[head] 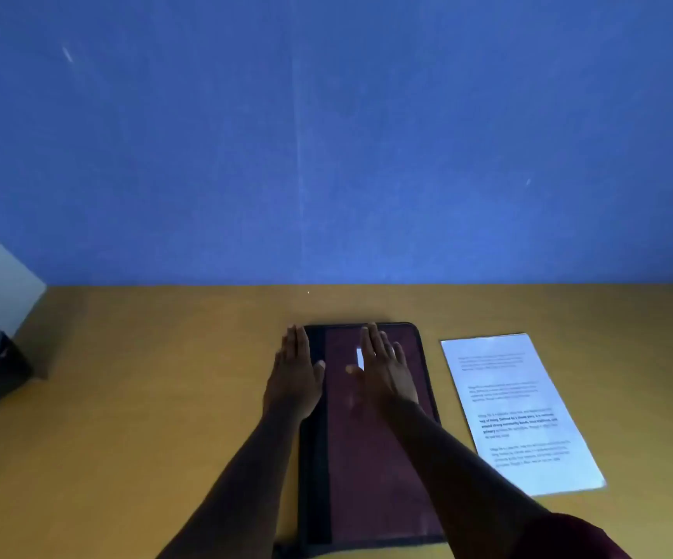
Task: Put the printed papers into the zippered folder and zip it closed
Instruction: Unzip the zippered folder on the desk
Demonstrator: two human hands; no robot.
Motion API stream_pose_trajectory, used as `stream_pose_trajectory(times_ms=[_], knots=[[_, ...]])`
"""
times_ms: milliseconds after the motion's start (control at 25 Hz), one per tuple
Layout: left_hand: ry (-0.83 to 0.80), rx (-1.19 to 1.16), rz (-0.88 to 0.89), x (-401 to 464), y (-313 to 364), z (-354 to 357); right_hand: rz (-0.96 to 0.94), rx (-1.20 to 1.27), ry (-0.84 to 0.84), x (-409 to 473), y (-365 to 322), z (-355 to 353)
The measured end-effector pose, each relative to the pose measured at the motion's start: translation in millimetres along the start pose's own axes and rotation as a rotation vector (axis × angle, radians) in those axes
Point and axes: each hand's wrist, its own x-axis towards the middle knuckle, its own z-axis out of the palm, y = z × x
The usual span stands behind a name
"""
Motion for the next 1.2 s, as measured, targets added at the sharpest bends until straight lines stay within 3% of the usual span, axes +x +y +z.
stream_pose_trajectory(times_ms=[280, 560, 800, 960, 1200], knots=[[-0.189, -0.026, -0.221, 17, -4, 29, -0.023, 0.033, -0.09, 29, 15, 18], [-0.369, 0.005, -0.334, 43, -15, 41, -0.074, 0.01, -0.165, 75, 20, 30], [-0.385, 0.0, -0.38, 46, -9, 49, -0.062, 0.002, -0.085, 108, 1, 31], [-0.373, -0.001, -0.383, 46, -10, 51, 0.022, -0.039, -0.162, 138, -18, 28], [-0.372, -0.008, -0.397, 46, -9, 50, 0.213, 0.119, -0.259, 170, -43, 34]])
